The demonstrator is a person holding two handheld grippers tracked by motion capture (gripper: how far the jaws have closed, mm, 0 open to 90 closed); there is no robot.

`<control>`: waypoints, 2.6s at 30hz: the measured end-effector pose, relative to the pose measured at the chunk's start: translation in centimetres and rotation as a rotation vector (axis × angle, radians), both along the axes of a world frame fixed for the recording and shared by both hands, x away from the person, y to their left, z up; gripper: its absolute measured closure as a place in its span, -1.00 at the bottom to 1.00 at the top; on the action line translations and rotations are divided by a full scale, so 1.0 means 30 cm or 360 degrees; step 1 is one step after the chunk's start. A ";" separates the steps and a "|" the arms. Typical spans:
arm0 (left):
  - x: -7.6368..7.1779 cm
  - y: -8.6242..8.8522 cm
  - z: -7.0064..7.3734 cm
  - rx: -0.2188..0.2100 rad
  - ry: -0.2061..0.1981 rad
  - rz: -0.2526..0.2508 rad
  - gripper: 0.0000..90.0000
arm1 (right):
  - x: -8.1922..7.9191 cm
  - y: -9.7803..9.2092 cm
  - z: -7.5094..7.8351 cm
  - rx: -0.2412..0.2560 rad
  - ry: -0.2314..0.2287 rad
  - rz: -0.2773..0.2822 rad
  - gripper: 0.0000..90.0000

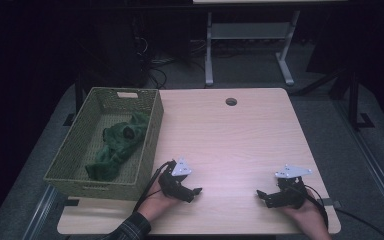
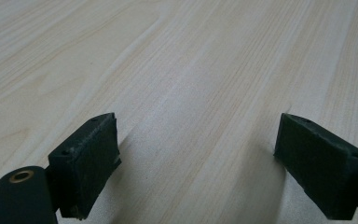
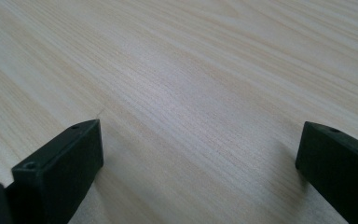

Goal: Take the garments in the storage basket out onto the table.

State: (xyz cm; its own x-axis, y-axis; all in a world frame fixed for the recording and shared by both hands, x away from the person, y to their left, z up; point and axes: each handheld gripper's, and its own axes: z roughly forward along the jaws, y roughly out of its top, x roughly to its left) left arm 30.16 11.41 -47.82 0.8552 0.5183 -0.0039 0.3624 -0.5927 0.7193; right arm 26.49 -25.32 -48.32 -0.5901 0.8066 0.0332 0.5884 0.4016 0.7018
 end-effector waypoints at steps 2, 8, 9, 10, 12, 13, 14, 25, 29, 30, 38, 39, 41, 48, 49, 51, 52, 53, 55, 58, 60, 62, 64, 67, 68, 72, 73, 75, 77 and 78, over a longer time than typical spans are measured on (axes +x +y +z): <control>0.000 0.000 0.000 0.0000 0.0000 0.0000 -0.72 | 0.001 0.000 0.000 0.0000 0.0000 0.0001 -0.99; 0.000 0.000 0.000 -0.0001 0.0001 0.0000 -0.72 | 0.003 -0.001 0.000 0.0000 0.0000 0.0015 -0.99; 0.000 0.000 0.000 0.0000 0.0003 -0.0002 -0.72 | 0.004 -0.002 0.000 -0.0001 0.0000 0.0018 -0.99; 0.001 0.001 0.001 0.0005 -0.0001 -0.0006 -0.72 | 0.004 -0.002 0.000 0.0000 0.0001 0.0022 -0.99; 0.002 0.001 0.001 0.0006 -0.0002 -0.0009 -0.72 | 0.005 -0.002 0.000 -0.0001 0.0001 0.0025 -0.99; 0.002 0.001 0.002 0.0008 0.0000 -0.0012 -0.72 | 0.005 -0.002 0.000 -0.0001 0.0001 0.0026 -0.99; 0.004 0.001 0.004 0.0018 0.0003 -0.0018 -0.72 | 0.005 -0.002 0.000 -0.0001 0.0001 0.0027 -0.99; 0.020 0.019 0.027 -0.0030 0.0023 0.0030 -0.72 | 0.008 -0.002 0.001 -0.0004 0.0001 0.0027 -0.99; 0.021 0.021 0.035 -0.0067 0.0033 0.0048 -0.72 | 0.009 -0.002 0.000 -0.0005 -0.0002 0.0027 -0.99; 0.022 0.020 0.038 -0.0068 0.0030 0.0050 -0.72 | 0.008 -0.001 0.001 -0.0004 0.0003 0.0024 -0.99; 0.031 0.023 0.062 -0.0096 0.0032 0.0065 -0.72 | 0.008 -0.001 0.001 -0.0003 0.0004 0.0024 -0.99; 0.032 0.023 0.066 -0.0092 0.0025 0.0066 -0.71 | 0.009 -0.001 0.001 -0.0003 0.0005 0.0024 -0.99; 0.033 0.025 0.074 -0.0102 0.0021 0.0071 -0.71 | 0.009 -0.001 0.001 -0.0003 0.0005 0.0024 -0.99; 0.039 0.028 0.089 -0.0121 0.0044 0.0074 -0.71 | 0.009 -0.001 0.001 -0.0002 0.0007 0.0026 -0.99; 0.039 0.028 0.091 -0.0120 0.0041 0.0072 -0.71 | 0.009 -0.001 0.001 -0.0002 0.0008 0.0024 -0.99; 0.039 0.028 0.097 -0.0116 0.0031 0.0069 -0.71 | 0.009 -0.001 0.001 -0.0002 0.0008 0.0026 -0.99; 0.039 0.028 0.100 -0.0118 0.0026 0.0071 -0.71 | 0.009 -0.001 0.001 -0.0002 0.0008 0.0025 -0.99; 0.038 0.029 0.102 -0.0126 0.0029 0.0073 -0.71 | 0.009 0.000 0.001 0.0001 0.0009 0.0024 -0.99; 0.039 0.029 0.104 -0.0132 0.0030 0.0074 -0.71 | 0.009 0.000 0.001 0.0001 0.0010 0.0023 -0.99; 0.040 0.029 0.115 -0.0121 0.0023 0.0072 -0.71 | 0.009 0.000 0.001 0.0002 0.0010 0.0023 -0.99; 0.041 0.029 0.121 -0.0142 0.0021 0.0079 -0.71 | 0.009 0.000 0.001 0.0002 0.0011 0.0023 -0.99; 0.044 0.034 0.130 -0.0145 0.0017 0.0075 -0.71 | 0.009 0.000 0.001 0.0002 0.0011 0.0023 -0.99; 0.045 0.034 0.136 -0.0153 0.0024 0.0077 -0.71 | 0.010 0.001 0.001 0.0003 0.0013 0.0024 -0.99; 0.042 0.030 0.146 -0.0140 0.0021 0.0073 -0.71 | 0.009 0.001 0.001 0.0004 0.0013 0.0023 -0.99; 0.043 0.030 0.151 -0.0126 0.0014 0.0063 -0.71 | 0.010 0.001 0.001 0.0004 0.0011 0.0024 -0.99; 0.041 0.033 0.175 -0.0144 0.0015 0.0068 -0.70 | 0.010 0.001 0.001 0.0004 0.0012 0.0024 -0.99; 0.040 0.032 0.177 -0.0157 0.0023 0.0075 -0.70 | 0.010 0.001 0.001 0.0004 0.0012 0.0024 -0.99; 0.040 0.030 0.186 -0.0139 0.0022 0.0064 -0.70 | 0.010 0.001 0.001 0.0005 0.0012 0.0024 -0.99; 0.038 0.029 0.194 -0.0119 0.0014 0.0060 -0.70 | 0.010 0.001 0.001 0.0005 0.0011 0.0024 -0.99; 0.038 0.029 0.194 -0.0119 0.0014 0.0060 -0.70 | 0.010 0.001 0.001 0.0005 0.0011 0.0024 -0.99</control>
State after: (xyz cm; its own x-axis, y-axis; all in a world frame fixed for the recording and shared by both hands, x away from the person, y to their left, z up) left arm 31.30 12.28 -41.99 0.8349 0.5480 -0.0511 0.3897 -0.5233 0.7578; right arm 26.78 -25.29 -48.29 -0.6020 0.7975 0.0399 0.5873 0.4084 0.6988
